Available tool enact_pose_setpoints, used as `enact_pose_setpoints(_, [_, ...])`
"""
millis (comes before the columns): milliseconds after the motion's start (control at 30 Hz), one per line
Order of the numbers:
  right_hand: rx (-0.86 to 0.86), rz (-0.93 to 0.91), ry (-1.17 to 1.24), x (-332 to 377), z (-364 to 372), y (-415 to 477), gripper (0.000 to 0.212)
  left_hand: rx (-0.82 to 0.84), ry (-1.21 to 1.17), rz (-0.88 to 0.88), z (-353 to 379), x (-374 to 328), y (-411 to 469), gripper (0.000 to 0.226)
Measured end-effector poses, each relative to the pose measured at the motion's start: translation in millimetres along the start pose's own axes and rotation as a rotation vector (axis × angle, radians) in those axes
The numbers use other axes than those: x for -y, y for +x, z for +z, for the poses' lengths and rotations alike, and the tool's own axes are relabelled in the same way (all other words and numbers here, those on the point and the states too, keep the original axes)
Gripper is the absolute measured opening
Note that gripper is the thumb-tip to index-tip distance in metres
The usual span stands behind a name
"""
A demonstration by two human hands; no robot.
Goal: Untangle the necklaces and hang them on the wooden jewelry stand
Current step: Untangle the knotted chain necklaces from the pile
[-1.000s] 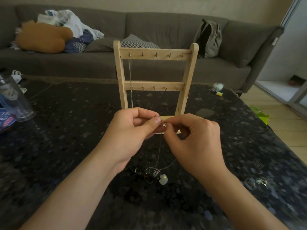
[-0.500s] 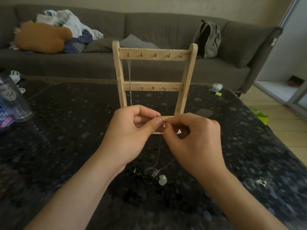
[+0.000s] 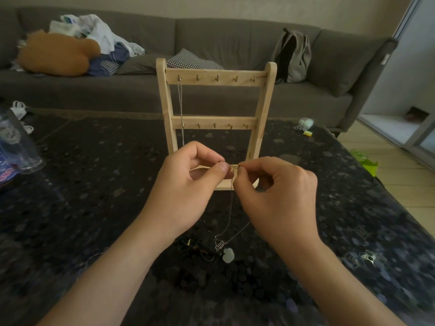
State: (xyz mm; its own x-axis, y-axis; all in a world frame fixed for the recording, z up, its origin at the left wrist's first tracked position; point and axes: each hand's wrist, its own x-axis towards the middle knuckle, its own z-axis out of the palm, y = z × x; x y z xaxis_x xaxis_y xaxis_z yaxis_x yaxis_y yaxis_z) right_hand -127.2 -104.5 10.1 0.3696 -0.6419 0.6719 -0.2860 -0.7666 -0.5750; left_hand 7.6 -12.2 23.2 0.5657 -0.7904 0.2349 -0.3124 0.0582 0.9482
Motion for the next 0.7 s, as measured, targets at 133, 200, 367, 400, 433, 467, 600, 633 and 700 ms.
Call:
enact_pose_setpoints(133, [-0.020,-0.067,-0.008,-2.9,0.2,-0.3,0.008,0.053,-0.130,-0.122,0.8,-1.0,0.9,0.007])
enact_pose_setpoints(200, [-0.006,-0.087,0.001,-3.7,-0.2,-0.1,0.008,0.089,-0.221,-0.173,-0.2,-0.7,1.5,0.011])
enact_pose_setpoints(367, [-0.001,-0.107,0.026,-3.5,-0.8,0.1,0.008,0.098,-0.280,-0.193,-3.3,1.2,3.2,0.016])
enact_pose_setpoints(400, [-0.001,-0.107,0.033,-3.6,-0.8,0.2,0.007,0.090,-0.273,-0.187,-4.3,2.4,3.6,0.016])
enact_pose_setpoints(433, [0.000,-0.102,0.044,-3.8,-0.8,0.1,0.007,0.083,-0.267,-0.181,-5.1,3.3,4.0,0.015])
enact_pose_setpoints(467, [0.000,-0.095,0.057,-4.1,-1.0,0.3,0.007,0.075,-0.261,-0.172,-5.6,4.1,4.5,0.015])
enact_pose_setpoints(600, [0.030,-0.063,0.127,-2.8,-2.3,1.5,0.006,0.050,-0.242,-0.121,-7.0,3.7,6.3,0.013])
enact_pose_setpoints(633, [0.041,-0.057,0.145,-2.2,-2.7,1.5,0.005,0.042,-0.237,-0.110,-7.7,3.6,6.3,0.013])
enact_pose_setpoints(700, [0.063,-0.052,0.168,-0.4,-3.5,1.7,0.005,0.028,-0.185,-0.075,-9.1,3.5,7.0,0.013])
